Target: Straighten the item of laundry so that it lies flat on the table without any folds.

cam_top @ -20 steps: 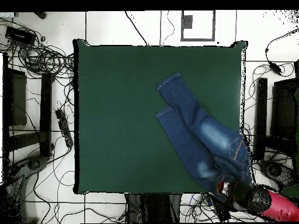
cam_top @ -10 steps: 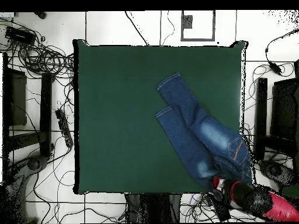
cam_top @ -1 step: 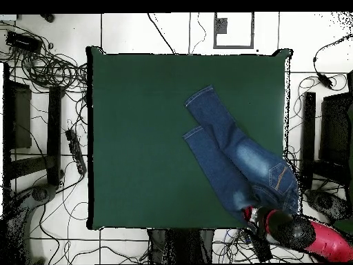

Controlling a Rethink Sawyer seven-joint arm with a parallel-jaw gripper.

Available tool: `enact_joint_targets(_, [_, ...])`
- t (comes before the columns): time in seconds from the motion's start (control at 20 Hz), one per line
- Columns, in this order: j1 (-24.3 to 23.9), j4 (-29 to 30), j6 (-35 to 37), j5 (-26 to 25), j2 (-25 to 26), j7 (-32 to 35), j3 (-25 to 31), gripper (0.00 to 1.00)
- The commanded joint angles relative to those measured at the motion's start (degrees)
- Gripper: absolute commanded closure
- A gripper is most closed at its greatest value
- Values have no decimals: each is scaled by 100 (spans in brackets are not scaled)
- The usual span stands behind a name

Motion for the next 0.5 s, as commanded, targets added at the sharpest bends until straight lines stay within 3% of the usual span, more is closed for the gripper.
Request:
enact_joint_targets(0.05, [609,173,1043,-125,-57,-1169,614,0])
enact_joint_targets(0.5, [853,17,1560,21,-414,-1054,587,0])
